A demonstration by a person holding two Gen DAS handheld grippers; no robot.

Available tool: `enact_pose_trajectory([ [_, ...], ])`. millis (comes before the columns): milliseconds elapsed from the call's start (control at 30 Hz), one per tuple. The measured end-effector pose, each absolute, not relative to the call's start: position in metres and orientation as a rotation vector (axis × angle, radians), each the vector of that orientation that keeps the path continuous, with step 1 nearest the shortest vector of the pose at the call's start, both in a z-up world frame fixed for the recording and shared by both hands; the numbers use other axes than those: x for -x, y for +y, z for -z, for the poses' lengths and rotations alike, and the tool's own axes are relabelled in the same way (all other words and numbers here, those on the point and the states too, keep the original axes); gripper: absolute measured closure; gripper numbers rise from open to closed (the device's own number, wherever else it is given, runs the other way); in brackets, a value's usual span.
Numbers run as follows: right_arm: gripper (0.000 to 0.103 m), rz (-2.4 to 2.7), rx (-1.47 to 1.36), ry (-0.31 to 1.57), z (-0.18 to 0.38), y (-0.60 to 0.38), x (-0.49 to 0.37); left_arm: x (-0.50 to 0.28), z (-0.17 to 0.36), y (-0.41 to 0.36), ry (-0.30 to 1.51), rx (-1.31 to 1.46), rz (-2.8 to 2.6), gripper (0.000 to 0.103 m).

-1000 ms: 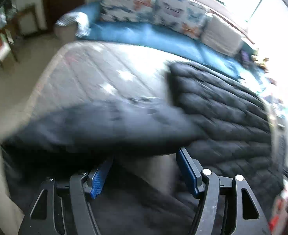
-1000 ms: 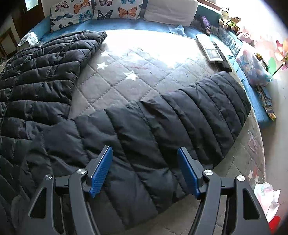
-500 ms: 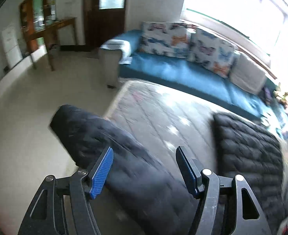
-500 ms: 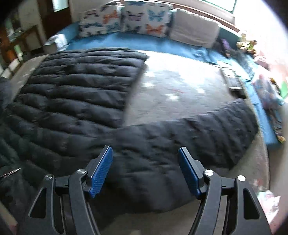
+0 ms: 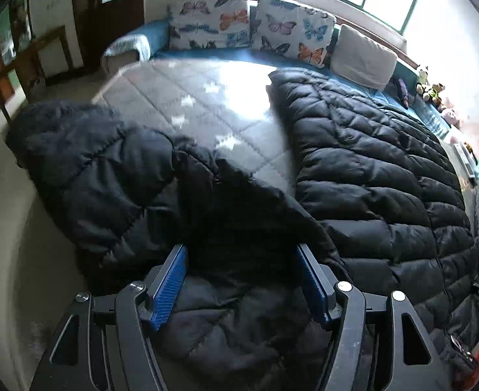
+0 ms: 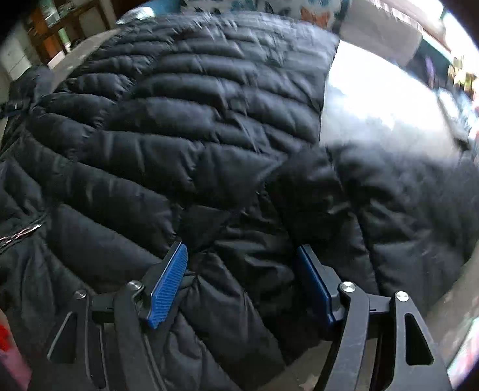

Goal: Fold large clothes

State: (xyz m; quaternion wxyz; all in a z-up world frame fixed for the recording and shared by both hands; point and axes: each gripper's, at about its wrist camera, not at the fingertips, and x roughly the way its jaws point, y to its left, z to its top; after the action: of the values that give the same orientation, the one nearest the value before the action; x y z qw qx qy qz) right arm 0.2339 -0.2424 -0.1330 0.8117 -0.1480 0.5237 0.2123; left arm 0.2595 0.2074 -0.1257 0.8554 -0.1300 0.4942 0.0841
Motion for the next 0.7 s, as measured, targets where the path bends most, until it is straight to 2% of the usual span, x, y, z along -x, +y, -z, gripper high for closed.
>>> enact_pose_trajectory([
  [200,0.028,-0.455,0.337,1.085,0.115,-0.239,-0.223,-0.25,0.103,0.196,1.039,0.281,-0.162,0.032],
  [367,0.027,-0.601,0.343,1.029,0.089,-0.221,-0.18,-0.211,0.069,0.14,0.989,0.224,-0.022,0.032],
  [533,0.028,-0.784,0.391,1.007,0.095,-0.187,-0.13,-0.173,0.092,0.073,1.026,0.149,0.095,0.032],
  [700,0.027,-0.772,0.545,1.054,0.147,-0.162,-0.107,-0.159,0.132,0.051,1.058,0.072,0.046,0.032],
])
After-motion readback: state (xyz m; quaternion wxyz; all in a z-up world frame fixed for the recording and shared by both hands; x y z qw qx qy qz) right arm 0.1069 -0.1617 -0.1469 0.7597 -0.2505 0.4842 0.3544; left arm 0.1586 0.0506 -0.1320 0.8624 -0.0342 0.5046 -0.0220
